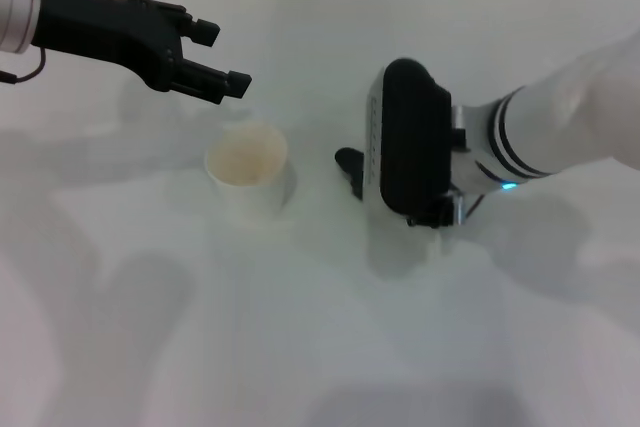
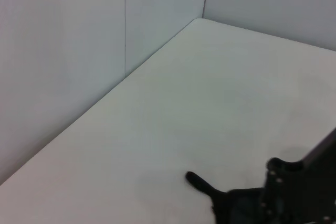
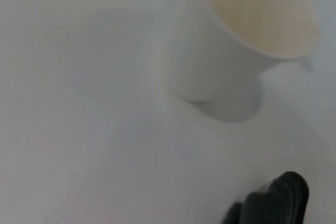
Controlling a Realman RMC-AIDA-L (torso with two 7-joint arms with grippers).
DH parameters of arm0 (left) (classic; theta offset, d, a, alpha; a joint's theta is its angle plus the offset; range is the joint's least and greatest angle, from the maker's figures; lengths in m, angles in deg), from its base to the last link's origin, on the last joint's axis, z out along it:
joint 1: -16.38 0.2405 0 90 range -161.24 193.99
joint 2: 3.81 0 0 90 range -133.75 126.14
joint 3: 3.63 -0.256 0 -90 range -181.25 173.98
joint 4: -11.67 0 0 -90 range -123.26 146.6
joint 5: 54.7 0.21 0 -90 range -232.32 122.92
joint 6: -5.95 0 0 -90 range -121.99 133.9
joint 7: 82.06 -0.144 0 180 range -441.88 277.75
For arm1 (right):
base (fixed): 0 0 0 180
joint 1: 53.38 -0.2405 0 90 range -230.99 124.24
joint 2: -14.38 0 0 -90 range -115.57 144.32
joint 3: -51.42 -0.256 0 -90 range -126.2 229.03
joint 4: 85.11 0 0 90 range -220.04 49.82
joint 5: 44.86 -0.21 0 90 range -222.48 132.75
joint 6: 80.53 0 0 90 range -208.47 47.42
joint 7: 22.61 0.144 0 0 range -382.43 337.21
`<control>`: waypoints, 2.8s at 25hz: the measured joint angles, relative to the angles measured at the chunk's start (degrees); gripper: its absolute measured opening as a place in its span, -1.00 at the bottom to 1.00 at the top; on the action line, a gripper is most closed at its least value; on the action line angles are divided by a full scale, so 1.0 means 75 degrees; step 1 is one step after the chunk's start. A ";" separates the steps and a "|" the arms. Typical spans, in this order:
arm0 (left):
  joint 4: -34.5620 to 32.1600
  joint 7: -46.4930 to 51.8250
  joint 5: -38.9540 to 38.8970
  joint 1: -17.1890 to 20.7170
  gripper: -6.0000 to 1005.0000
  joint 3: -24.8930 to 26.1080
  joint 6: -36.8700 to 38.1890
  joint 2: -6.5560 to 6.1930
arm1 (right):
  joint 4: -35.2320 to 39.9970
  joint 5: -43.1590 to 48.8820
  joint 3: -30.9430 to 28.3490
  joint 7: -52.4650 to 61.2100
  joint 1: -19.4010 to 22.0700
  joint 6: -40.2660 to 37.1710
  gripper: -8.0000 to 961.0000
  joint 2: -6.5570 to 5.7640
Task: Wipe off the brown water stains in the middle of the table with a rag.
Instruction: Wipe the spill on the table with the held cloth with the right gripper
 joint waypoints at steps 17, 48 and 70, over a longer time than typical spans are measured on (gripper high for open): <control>0.0007 0.0006 0.0000 -0.0015 0.72 0.0000 -0.0025 -0.0017 | 0.0887 0.0115 -0.0209 -0.0759 0.0658 -0.1045 -0.78 0.0012; 0.0033 0.0028 -0.0022 0.0084 0.72 0.0000 -0.0093 -0.0006 | 0.0869 0.1488 0.0736 -0.1135 0.1334 0.1509 -0.78 -0.0003; 0.0051 0.0013 -0.0095 0.0060 0.72 0.0000 -0.0105 -0.0024 | 0.2172 0.1439 -0.1341 -0.1125 0.2548 -0.0879 -0.78 -0.0034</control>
